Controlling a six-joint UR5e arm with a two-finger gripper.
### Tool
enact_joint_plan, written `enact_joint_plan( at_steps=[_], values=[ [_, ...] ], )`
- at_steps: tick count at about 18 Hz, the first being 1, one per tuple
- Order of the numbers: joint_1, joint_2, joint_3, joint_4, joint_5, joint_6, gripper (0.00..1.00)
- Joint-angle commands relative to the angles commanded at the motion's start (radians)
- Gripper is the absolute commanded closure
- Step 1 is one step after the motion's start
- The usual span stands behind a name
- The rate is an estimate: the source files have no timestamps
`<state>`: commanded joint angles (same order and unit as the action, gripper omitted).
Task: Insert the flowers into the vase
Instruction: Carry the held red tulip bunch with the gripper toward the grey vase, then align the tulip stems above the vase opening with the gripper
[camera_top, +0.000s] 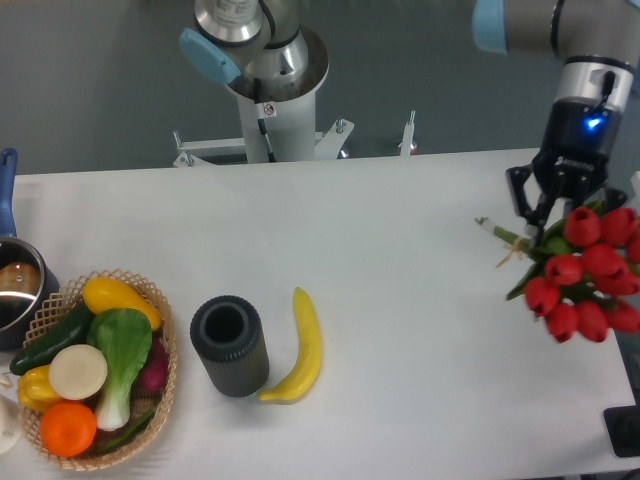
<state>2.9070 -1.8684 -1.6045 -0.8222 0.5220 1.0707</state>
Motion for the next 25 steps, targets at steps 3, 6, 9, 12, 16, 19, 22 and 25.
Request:
enact_joint_plan(
  at_steps=[3,6,9,12,16,19,22,25],
  values=[
    [-0.029,-0.032,-0.006,0.015,-0.211,0.054,0.7],
    [-0.054,-0.025,-0.029,0.018,-0.27,0.078,0.7],
    [-0.101,-0.022,-0.045,0.02,-0.382,0.152,0.7],
    [-0.15,-0.012,-0.048,0.02,-0.412,0.163,0.7],
    [-0.239,0.0,-0.048,0.02,-0.413,0.169,0.7],
    [-0.288,-0.011,-0.043,0.029,-0.418,0.178,0.7],
    [-0.311,-0.008,-0.055,0.034,-0.421,0.18,0.7],
    [-0.325,-0.005,-0.071,0.034,-0.431,0.183,0.7]
  ],
)
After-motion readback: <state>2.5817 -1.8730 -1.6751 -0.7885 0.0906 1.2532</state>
